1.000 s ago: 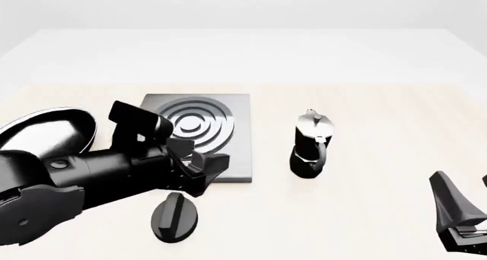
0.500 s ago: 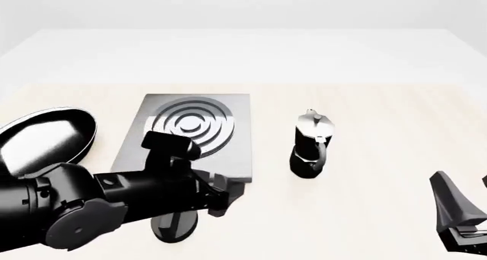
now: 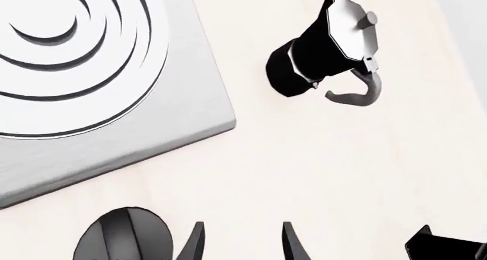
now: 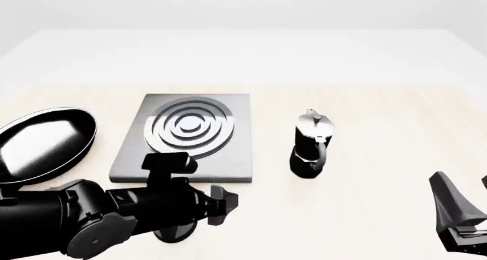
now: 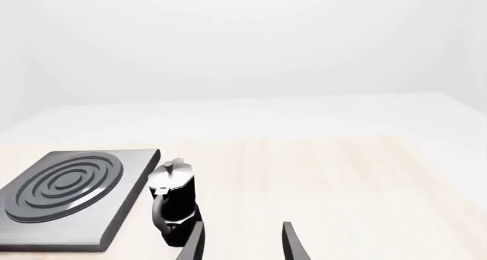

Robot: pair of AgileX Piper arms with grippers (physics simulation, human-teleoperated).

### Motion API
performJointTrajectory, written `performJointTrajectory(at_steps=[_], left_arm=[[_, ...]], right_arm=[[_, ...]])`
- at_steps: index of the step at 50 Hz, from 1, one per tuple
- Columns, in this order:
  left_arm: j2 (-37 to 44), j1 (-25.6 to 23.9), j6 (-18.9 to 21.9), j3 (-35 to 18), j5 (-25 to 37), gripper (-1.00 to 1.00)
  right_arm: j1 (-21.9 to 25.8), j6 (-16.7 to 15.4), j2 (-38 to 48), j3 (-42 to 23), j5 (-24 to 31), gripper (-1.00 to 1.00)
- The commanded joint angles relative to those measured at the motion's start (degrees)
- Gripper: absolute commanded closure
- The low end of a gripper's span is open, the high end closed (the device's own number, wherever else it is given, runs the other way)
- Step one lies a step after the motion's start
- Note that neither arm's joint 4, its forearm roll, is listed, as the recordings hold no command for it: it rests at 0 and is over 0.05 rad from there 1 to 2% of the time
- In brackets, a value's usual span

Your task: Turn on the stove and put the moka pot on it.

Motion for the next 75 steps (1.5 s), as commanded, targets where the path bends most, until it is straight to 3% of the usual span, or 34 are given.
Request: performJointTrajectory(at_steps=[1,41,75], left_arm=[[0.8,1.6,-1.1,1.1,-1.2,-1.0],[-0.7,9.9,-0.1,4.1,-1.8,-1.0],[2.1,10.6,-1.7,6.6,-4.8,-1.0]], right_arm=[[0.1,0.0,0.1,0.0,0.1,-1.0],[-0.2,0.0,0.2,0.0,0.2,-1.0],[0.2,-0.5,1.3,0.0,-0.8,-1.0]])
